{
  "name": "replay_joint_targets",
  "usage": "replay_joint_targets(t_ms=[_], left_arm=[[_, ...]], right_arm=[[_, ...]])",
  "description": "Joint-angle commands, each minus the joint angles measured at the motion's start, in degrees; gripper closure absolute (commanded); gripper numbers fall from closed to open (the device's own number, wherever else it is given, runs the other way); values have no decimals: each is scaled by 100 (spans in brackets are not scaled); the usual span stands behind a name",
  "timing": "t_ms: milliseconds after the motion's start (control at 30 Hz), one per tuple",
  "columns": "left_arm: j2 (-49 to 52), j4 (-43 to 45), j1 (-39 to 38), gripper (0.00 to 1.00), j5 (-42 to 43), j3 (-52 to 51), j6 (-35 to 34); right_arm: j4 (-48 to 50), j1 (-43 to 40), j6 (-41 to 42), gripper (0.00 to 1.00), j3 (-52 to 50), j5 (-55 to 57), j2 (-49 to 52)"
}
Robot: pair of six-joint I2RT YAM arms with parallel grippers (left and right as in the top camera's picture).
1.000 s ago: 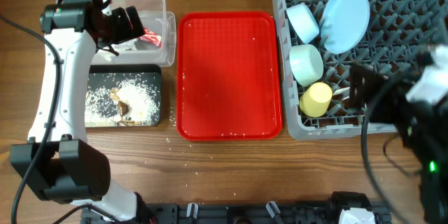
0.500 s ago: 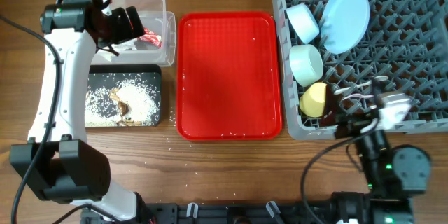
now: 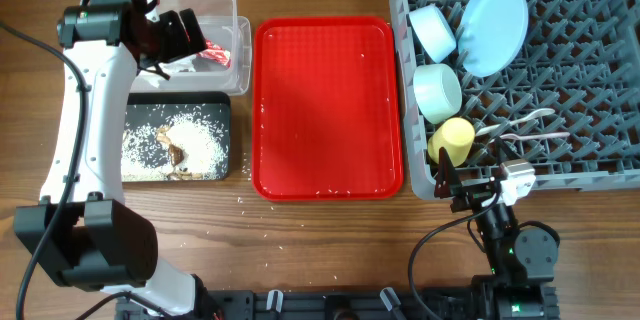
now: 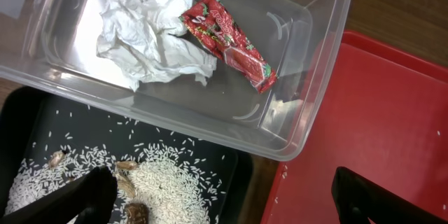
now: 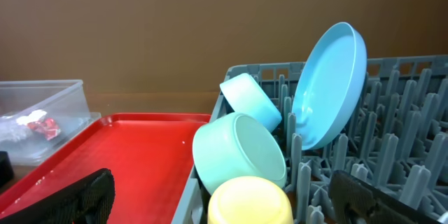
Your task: Sort waste into correct bins and load items into the dishwasher rack
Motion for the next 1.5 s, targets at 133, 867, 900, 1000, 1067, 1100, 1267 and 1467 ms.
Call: replay_joint_targets(t_ms=[133, 867, 900, 1000, 1067, 1100, 1267, 1467], left_arm=[[-105, 17, -9, 0, -50, 116, 11], [-3633, 2804, -35, 0, 1165, -3285, 1189], [-4076, 3370, -35, 0, 1172, -3974, 1049], [-5512, 4957, -35, 0, 1099, -6033, 730], [-6555, 5838, -37, 0, 763, -7344, 304], [-6968, 6063, -37, 0, 625, -7801, 140], [-8738, 6317, -35, 0, 332, -9184, 28], [-9683, 6006, -37, 0, 293, -9672, 31]], right_arm=[[7, 264, 83, 0, -7, 96, -76], [4, 264, 81, 0, -7, 96, -76], [7, 264, 81, 0, -7, 96, -79], [7, 264, 83, 0, -7, 96, -76], [4, 264, 81, 0, -7, 96, -76], [4, 264, 83, 0, -7, 96, -76], [4, 264, 83, 0, -7, 96, -76], [7, 264, 81, 0, -7, 96, -79]])
